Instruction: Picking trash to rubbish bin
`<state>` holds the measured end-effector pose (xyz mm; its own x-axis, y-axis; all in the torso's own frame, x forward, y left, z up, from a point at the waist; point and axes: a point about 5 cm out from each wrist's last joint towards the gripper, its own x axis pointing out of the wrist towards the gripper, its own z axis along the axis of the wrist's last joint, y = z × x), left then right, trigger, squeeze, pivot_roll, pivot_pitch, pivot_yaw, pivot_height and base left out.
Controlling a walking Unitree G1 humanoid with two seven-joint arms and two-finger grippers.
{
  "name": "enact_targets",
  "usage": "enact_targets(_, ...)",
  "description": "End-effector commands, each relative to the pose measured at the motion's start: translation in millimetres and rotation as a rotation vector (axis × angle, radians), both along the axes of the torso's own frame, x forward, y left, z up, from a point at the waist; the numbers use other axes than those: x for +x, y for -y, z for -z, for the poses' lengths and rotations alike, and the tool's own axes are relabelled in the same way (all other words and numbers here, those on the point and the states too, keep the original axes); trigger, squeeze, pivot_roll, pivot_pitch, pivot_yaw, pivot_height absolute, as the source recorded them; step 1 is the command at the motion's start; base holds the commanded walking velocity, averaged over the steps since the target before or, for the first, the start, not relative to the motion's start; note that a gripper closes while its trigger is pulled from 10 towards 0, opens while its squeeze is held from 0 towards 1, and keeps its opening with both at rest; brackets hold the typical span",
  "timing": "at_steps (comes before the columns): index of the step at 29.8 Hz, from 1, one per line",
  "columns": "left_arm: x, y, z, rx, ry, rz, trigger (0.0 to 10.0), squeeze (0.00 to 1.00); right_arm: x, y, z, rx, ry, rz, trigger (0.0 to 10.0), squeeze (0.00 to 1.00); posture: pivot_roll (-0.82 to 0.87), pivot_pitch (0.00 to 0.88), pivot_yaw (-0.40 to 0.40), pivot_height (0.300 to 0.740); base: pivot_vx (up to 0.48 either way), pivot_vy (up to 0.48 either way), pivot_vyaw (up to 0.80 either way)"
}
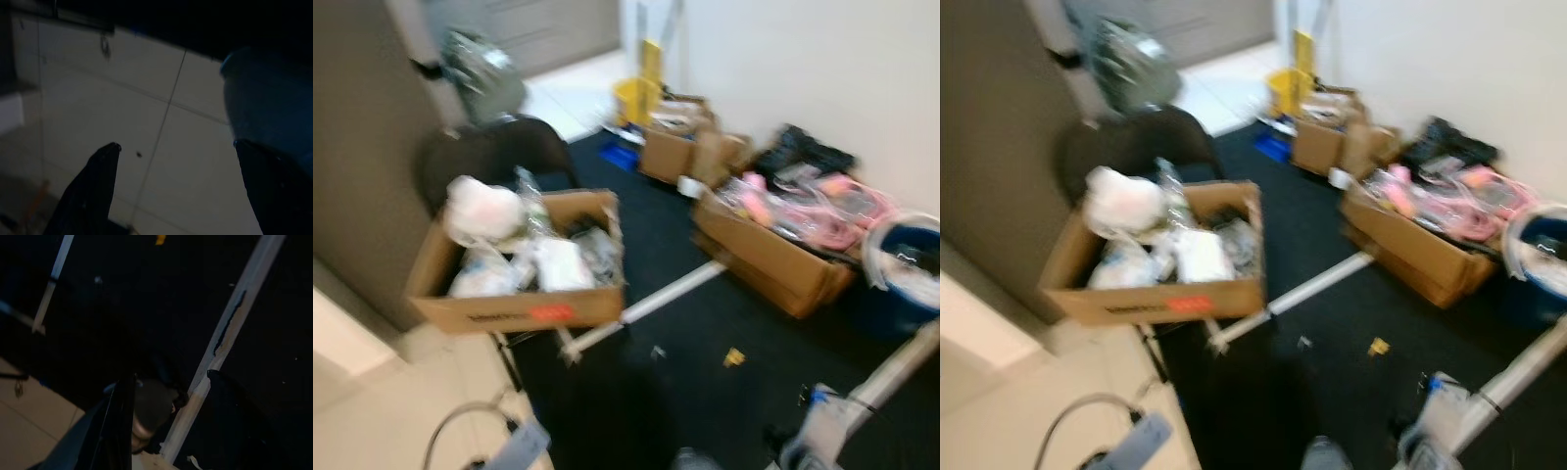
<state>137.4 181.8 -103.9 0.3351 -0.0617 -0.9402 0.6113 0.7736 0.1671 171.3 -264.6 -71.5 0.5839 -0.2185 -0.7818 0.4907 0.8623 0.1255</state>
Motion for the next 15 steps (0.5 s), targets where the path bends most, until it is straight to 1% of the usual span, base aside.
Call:
enact_targets(1,-9.6,-1.1,3,-0.007,-0.035,-0.01,10.0,0.0,-1.1,-6.3,3,-0.004,-0.027,-0.013,10.0,0.0,-0.09,0.037,0.098,0.74,0.0,0.0,-0.79)
enact_targets(3,-9.9,-0.4,3,-0.01,-0.036,-0.011,10.0,0.0,-4.5,-5.7,5,-0.019,-0.05,-0.013,10.0,0.0,-0.09,0.037,0.098,0.74,0.0,0.0,-0.79)
enact_targets(4,-10.4,0.3,3,-0.012,-0.038,-0.012,10.0,0.0,-10.1,-5.7,7,-0.033,-0.082,-0.017,10.0,0.0,-0.09,0.037,0.098,0.74,0.0,0.0,-0.79)
enact_targets(10,-10.2,1.0,3,-0.014,-0.039,-0.013,10.0,0.0,-16.5,-6.6,10,-0.046,-0.116,-0.025,10.0,0.0,-0.08,0.036,0.096,0.74,0.0,0.0,-0.79)
enact_targets(11,-9.7,1.7,3,-0.015,-0.039,-0.011,10.0,0.0,-21.8,-7.7,13,-0.05,-0.139,-0.027,10.0,0.0,-0.08,0.036,0.096,0.74,0.0,0.0,-0.79)
enact_targets(15,-8.4,2.0,3,-0.015,-0.036,-0.009,10.0,0.0,-30.1,-10.2,17,-0.053,-0.174,-0.032,10.0,0.0,-0.09,0.035,0.1,0.74,0.0,0.0,-0.79)
